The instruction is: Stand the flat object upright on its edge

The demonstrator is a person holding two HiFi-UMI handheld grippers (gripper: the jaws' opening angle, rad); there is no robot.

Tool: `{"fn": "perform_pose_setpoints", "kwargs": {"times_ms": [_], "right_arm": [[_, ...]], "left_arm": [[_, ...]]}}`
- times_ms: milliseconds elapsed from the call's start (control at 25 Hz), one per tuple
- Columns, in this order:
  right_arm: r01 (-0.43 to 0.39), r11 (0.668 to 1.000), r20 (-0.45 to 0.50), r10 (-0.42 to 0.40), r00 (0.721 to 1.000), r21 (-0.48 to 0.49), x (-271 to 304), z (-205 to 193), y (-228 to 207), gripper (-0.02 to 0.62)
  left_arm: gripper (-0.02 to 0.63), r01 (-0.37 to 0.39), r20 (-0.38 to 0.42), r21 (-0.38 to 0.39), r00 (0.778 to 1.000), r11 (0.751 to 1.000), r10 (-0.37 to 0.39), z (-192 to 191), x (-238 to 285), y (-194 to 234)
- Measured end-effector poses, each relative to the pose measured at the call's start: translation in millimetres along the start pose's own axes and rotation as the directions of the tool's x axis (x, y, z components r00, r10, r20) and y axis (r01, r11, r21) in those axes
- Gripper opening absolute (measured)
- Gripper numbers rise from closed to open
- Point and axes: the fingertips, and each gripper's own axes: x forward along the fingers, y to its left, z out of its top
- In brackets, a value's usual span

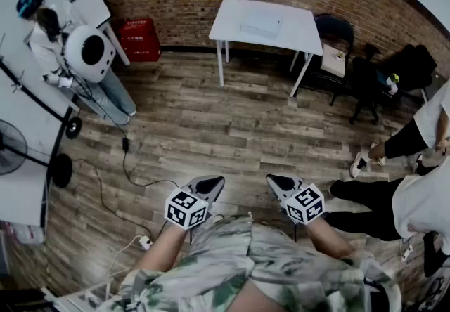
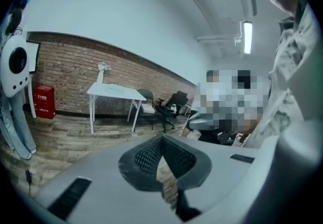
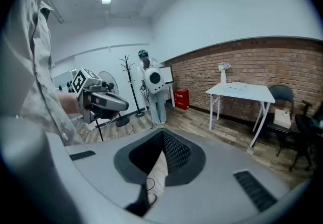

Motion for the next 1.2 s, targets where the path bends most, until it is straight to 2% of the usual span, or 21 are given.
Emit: {"fn": "perform_pose_setpoints", "kwargs": {"times_ms": [200,400,680,800,960,1200], "right_arm": [[0.025,1.000,0.038,-0.026,0.999,0.018,-50,-12,-62,0.020],[0.041,0.998,0.055,-0.044,0.998,0.041,-101,-39,-114,0.020],[0.010,0.999,0.061,-0.013,0.998,0.048,-126,-62,-162,0.025],[0.015,0.997,0.064,-0.020,0.998,0.072,-123,-73,-182,0.063],[0.039,0.992,0.066,-0.048,0.997,0.121,-98,-67,-213,0.092],[0.095,0.983,0.033,-0.102,0.994,0.155,-25,-15,-283,0.094]], "left_arm": [[0.025,-0.004,0.013,0.060,1.000,0.998,0.004,25,70,-45],[0.025,-0.005,0.020,0.062,1.000,0.998,0.004,36,129,-86],[0.028,-0.076,0.007,0.044,0.997,0.996,0.076,41,178,-104],[0.031,-0.080,-0.004,0.040,0.997,0.996,0.080,36,195,-104],[0.071,-0.059,-0.016,0.031,0.998,0.998,0.059,46,215,-75],[0.117,-0.006,-0.013,0.015,1.000,1.000,0.006,107,267,16]]}}
